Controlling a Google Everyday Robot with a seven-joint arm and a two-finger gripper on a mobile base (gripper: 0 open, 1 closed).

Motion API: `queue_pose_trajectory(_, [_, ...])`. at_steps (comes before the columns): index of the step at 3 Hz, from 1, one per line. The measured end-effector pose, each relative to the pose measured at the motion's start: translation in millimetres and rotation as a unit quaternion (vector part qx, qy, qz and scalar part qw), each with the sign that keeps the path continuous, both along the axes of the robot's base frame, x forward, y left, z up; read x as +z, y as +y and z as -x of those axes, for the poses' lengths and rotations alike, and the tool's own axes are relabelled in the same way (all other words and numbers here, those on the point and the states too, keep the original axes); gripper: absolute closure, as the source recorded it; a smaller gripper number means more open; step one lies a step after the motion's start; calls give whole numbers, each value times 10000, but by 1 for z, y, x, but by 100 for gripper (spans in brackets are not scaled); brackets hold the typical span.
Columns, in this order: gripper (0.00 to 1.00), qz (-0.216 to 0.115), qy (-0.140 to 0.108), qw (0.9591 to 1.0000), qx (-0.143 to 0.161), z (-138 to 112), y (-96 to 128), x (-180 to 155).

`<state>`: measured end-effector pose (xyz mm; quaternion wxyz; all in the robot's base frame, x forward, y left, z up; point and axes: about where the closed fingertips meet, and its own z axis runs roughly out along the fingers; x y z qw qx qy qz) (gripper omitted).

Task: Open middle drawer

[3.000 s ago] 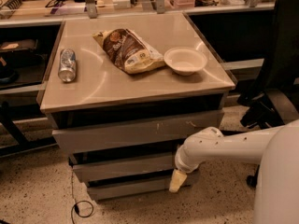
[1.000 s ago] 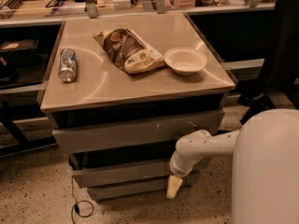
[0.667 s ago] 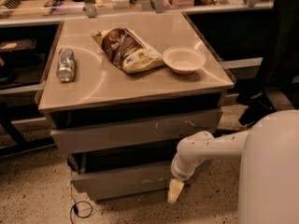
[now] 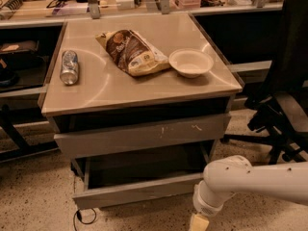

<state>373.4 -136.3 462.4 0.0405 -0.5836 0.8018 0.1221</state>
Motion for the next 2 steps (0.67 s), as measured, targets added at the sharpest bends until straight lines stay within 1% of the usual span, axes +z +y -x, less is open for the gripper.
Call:
queue_pose_trajectory(1, [0,0,-1,10000,-2,1,0,0])
queue_pose_trajectory(2, [0,-41,-269,9994,202,-34,15,4])
